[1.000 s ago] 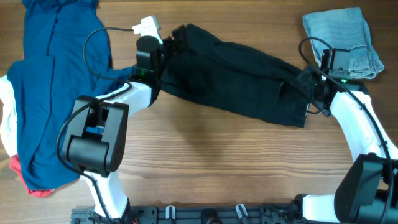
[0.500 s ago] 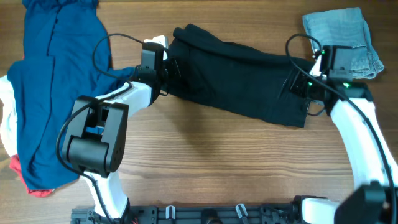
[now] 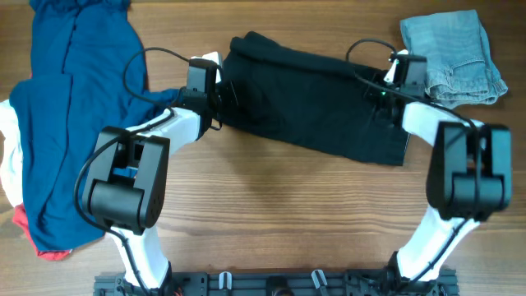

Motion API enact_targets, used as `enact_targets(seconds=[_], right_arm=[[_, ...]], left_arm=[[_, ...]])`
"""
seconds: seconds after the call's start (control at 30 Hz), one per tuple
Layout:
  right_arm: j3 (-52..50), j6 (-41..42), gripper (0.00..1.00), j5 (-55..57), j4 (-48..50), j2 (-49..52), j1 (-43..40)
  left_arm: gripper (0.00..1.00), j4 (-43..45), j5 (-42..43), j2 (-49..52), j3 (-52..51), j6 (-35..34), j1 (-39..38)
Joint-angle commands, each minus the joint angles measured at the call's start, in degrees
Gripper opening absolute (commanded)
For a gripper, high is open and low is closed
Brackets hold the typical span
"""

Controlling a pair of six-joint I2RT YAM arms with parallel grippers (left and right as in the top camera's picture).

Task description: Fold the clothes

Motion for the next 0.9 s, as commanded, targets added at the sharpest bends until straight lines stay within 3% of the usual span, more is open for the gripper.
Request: enact_targets(seconds=[0.0, 0.27, 0.63, 0.87], right_arm=[[0.8, 1.9, 0.1, -1.2, 4.2, 1.6, 0.1], [5.7, 6.4, 0.1, -18.2, 5.8, 1.3, 1.1], [5.7, 2.8, 0.1, -13.2, 7.2, 1.6, 16.5], [5.7, 2.1, 0.1, -3.9, 9.9, 3.8, 18.4]], left_arm=[[0.16, -2.6, -1.9, -1.1, 0.2, 0.3, -0.1], [0.14, -4.5, -3.4, -1.1, 0.2, 0.3, -0.1], [0.14, -4.5, -3.4, -1.1, 0.2, 0.3, -0.1], [0.13, -4.5, -3.4, -1.1, 0.2, 0.3, -0.1]])
